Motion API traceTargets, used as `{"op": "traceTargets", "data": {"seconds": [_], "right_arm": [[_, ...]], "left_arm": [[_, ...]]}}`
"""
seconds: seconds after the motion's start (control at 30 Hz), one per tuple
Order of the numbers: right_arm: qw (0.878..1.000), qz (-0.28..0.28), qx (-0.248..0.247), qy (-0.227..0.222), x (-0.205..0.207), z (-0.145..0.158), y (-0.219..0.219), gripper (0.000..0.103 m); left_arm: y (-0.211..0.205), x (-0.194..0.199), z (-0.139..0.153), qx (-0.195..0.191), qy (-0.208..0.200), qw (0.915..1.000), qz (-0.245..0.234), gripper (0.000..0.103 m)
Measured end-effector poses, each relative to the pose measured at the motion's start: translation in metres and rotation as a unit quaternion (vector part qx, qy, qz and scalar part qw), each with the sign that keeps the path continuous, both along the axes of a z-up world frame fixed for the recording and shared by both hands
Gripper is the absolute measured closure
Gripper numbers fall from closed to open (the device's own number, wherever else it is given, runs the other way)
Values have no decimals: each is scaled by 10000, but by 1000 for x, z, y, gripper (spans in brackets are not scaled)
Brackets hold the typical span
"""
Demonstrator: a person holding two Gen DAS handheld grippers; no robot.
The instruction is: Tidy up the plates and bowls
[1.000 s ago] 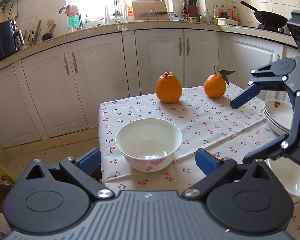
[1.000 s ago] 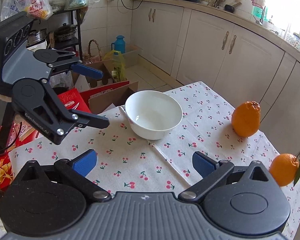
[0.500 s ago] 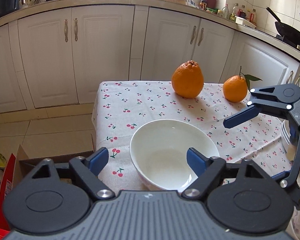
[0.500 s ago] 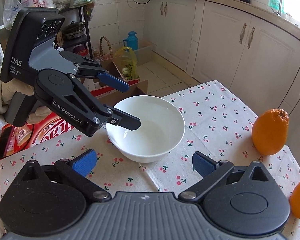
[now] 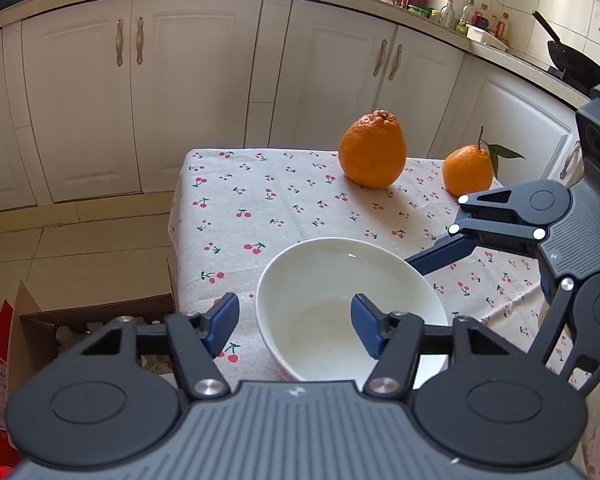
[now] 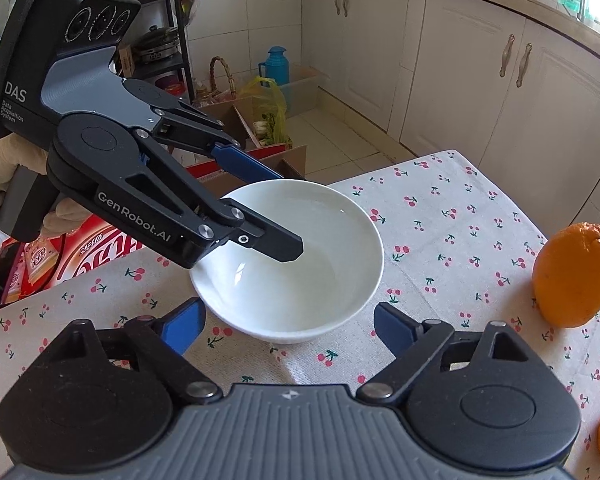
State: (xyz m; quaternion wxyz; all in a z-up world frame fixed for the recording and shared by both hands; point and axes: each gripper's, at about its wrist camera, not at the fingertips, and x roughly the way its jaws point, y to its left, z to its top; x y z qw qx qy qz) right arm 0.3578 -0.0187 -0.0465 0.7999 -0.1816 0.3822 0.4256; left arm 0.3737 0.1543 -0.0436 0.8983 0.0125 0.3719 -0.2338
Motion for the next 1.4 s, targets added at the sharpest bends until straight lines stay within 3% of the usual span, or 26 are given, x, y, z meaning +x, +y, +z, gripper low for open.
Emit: {"op": "traceTargets", "data": {"seconds": [0.47,0.83,1.4], "right_arm": [[9999,107,58,7,0,-2,2,17],[10000,7,27,54,-7,1,-2,18],[9991,-394,102,-65,-60,44,-50,18]], "left_arm": [[-3,6,-5,-80,125,9998,-134,53],[-10,-1,-1,-17,85,9998,-182,54],[-55,-49,39,30,-267,9976,-635,54]]}}
